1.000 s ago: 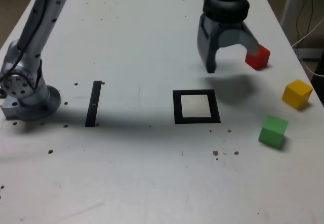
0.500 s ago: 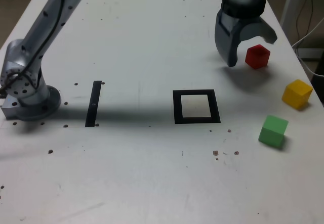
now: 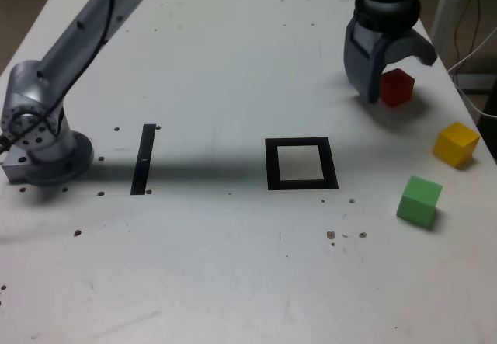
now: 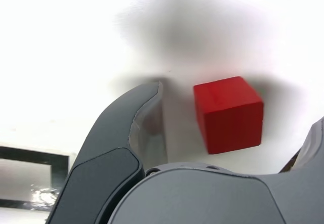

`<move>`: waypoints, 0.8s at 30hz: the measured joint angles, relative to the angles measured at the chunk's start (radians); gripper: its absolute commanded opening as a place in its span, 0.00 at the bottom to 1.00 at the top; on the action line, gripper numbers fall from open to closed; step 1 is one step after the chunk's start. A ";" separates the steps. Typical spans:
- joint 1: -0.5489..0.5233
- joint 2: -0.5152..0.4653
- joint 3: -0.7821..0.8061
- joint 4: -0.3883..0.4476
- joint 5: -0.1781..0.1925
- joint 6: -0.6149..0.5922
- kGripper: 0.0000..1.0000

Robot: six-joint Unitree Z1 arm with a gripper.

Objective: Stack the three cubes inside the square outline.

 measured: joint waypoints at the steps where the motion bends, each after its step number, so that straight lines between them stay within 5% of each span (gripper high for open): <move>1: 0.000 0.004 -0.003 0.000 -0.001 0.000 0.96; 11: 0.002 0.051 -0.034 -0.014 -0.032 -0.012 0.80; 19: 0.002 0.057 -0.038 -0.018 -0.027 -0.037 0.36; 24: 0.002 0.057 -0.038 -0.018 -0.014 -0.037 0.30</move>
